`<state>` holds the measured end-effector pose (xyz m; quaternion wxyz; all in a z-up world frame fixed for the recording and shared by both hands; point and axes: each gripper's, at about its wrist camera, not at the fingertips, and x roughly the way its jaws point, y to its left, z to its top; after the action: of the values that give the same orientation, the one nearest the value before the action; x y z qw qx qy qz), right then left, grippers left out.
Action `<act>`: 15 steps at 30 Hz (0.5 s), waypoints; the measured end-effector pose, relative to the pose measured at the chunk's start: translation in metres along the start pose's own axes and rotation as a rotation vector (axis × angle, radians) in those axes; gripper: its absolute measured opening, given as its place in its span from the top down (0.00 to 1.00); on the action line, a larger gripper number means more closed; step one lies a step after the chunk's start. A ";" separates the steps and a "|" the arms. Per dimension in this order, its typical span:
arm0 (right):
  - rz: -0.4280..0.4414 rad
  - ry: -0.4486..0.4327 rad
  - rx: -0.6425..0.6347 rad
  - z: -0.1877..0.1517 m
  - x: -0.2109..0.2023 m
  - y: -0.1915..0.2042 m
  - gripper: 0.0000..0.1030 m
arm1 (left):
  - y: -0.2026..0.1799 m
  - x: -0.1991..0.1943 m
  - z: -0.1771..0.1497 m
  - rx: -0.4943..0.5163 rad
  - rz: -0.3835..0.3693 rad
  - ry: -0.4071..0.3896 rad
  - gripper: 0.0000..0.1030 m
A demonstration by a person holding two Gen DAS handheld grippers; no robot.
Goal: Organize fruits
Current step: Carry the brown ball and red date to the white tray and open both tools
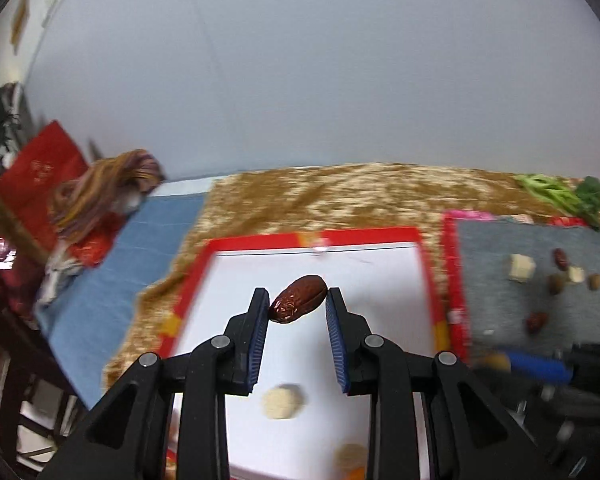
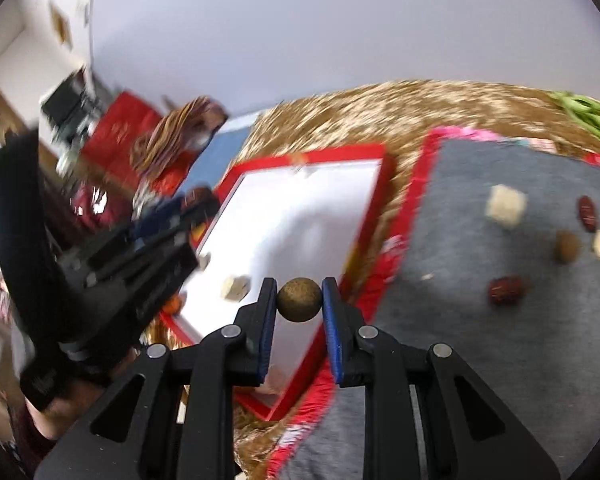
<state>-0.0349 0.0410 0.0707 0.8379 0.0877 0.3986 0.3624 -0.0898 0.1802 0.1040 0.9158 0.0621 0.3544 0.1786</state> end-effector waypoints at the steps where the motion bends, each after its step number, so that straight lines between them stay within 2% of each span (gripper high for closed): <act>1: -0.003 0.013 -0.012 -0.001 0.005 0.003 0.76 | 0.003 0.000 -0.001 -0.004 0.012 0.003 0.73; 8: -0.008 0.066 -0.077 -0.010 0.032 0.024 0.76 | 0.021 0.011 -0.008 -0.002 0.065 0.052 0.73; 15: -0.018 0.098 -0.107 -0.013 0.046 0.031 0.76 | 0.030 0.014 -0.010 -0.004 0.068 0.068 0.72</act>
<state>-0.0416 0.0931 0.0481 0.8240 0.0212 0.4200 0.3797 -0.0951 0.2130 0.0951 0.8968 0.0660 0.3826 0.2122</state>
